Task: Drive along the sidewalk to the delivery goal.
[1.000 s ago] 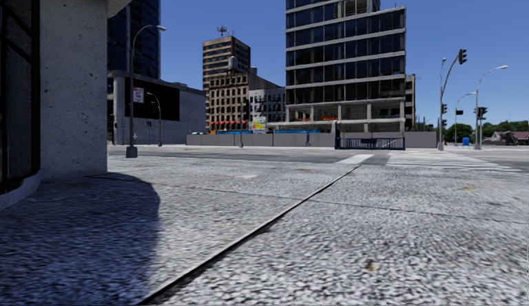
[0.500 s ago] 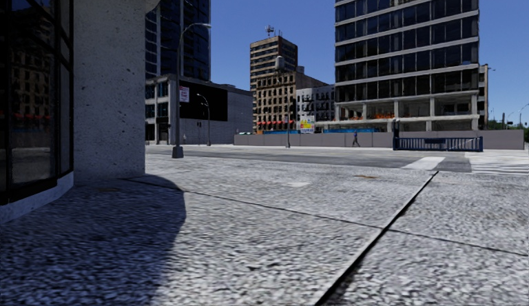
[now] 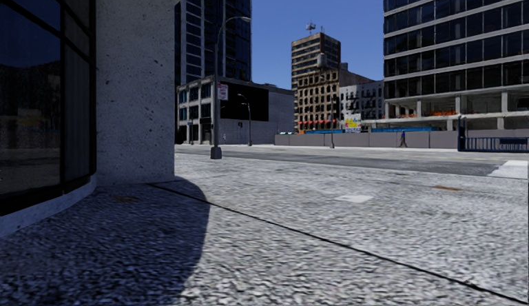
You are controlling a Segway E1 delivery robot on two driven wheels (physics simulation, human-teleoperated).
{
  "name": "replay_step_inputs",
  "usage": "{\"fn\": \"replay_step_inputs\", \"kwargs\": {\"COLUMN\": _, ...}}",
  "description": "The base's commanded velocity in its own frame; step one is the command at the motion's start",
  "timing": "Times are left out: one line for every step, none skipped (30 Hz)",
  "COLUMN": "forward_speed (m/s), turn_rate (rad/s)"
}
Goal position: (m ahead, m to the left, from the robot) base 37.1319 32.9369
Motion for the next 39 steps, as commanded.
{"fn": "replay_step_inputs", "kwargs": {"forward_speed": 2.00, "turn_rate": 0.21}}
{"fn": "replay_step_inputs", "kwargs": {"forward_speed": 2.00, "turn_rate": 0.21}}
{"fn": "replay_step_inputs", "kwargs": {"forward_speed": 2.00, "turn_rate": 0.01}}
{"fn": "replay_step_inputs", "kwargs": {"forward_speed": 2.00, "turn_rate": 0.00}}
{"fn": "replay_step_inputs", "kwargs": {"forward_speed": 2.00, "turn_rate": 0.00}}
{"fn": "replay_step_inputs", "kwargs": {"forward_speed": 2.00, "turn_rate": 0.00}}
{"fn": "replay_step_inputs", "kwargs": {"forward_speed": 2.00, "turn_rate": 0.00}}
{"fn": "replay_step_inputs", "kwargs": {"forward_speed": 2.00, "turn_rate": 0.00}}
{"fn": "replay_step_inputs", "kwargs": {"forward_speed": 2.00, "turn_rate": 0.00}}
{"fn": "replay_step_inputs", "kwargs": {"forward_speed": 2.00, "turn_rate": 0.00}}
{"fn": "replay_step_inputs", "kwargs": {"forward_speed": 2.00, "turn_rate": 0.00}}
{"fn": "replay_step_inputs", "kwargs": {"forward_speed": 2.00, "turn_rate": 0.00}}
{"fn": "replay_step_inputs", "kwargs": {"forward_speed": 2.00, "turn_rate": 0.00}}
{"fn": "replay_step_inputs", "kwargs": {"forward_speed": 2.00, "turn_rate": 0.00}}
{"fn": "replay_step_inputs", "kwargs": {"forward_speed": 2.00, "turn_rate": 0.00}}
{"fn": "replay_step_inputs", "kwargs": {"forward_speed": 2.00, "turn_rate": 0.00}}
{"fn": "replay_step_inputs", "kwargs": {"forward_speed": 2.00, "turn_rate": 0.02}}
{"fn": "replay_step_inputs", "kwargs": {"forward_speed": 2.00, "turn_rate": 0.20}}
{"fn": "replay_step_inputs", "kwargs": {"forward_speed": 2.00, "turn_rate": 0.27}}
{"fn": "replay_step_inputs", "kwargs": {"forward_speed": 2.00, "turn_rate": 0.27}}
{"fn": "replay_step_inputs", "kwargs": {"forward_speed": 2.00, "turn_rate": 0.29}}
{"fn": "replay_step_inputs", "kwargs": {"forward_speed": 2.00, "turn_rate": 0.29}}
{"fn": "replay_step_inputs", "kwargs": {"forward_speed": 2.00, "turn_rate": 0.30}}
{"fn": "replay_step_inputs", "kwargs": {"forward_speed": 2.00, "turn_rate": 0.30}}
{"fn": "replay_step_inputs", "kwargs": {"forward_speed": 2.00, "turn_rate": 0.30}}
{"fn": "replay_step_inputs", "kwargs": {"forward_speed": 2.00, "turn_rate": 0.30}}
{"fn": "replay_step_inputs", "kwargs": {"forward_speed": 2.00, "turn_rate": 0.30}}
{"fn": "replay_step_inputs", "kwargs": {"forward_speed": 2.00, "turn_rate": 0.30}}
{"fn": "replay_step_inputs", "kwargs": {"forward_speed": 2.00, "turn_rate": 0.30}}
{"fn": "replay_step_inputs", "kwargs": {"forward_speed": 2.00, "turn_rate": 0.30}}
{"fn": "replay_step_inputs", "kwargs": {"forward_speed": 2.00, "turn_rate": 0.30}}
{"fn": "replay_step_inputs", "kwargs": {"forward_speed": 2.00, "turn_rate": 0.30}}
{"fn": "replay_step_inputs", "kwargs": {"forward_speed": 2.00, "turn_rate": 0.30}}
{"fn": "replay_step_inputs", "kwargs": {"forward_speed": 2.00, "turn_rate": 0.33}}
{"fn": "replay_step_inputs", "kwargs": {"forward_speed": 2.00, "turn_rate": 0.33}}
{"fn": "replay_step_inputs", "kwargs": {"forward_speed": 2.00, "turn_rate": 0.39}}
{"fn": "replay_step_inputs", "kwargs": {"forward_speed": 2.00, "turn_rate": 0.42}}
{"fn": "replay_step_inputs", "kwargs": {"forward_speed": 2.00, "turn_rate": 0.44}}
{"fn": "replay_step_inputs", "kwargs": {"forward_speed": 2.00, "turn_rate": 0.44}}
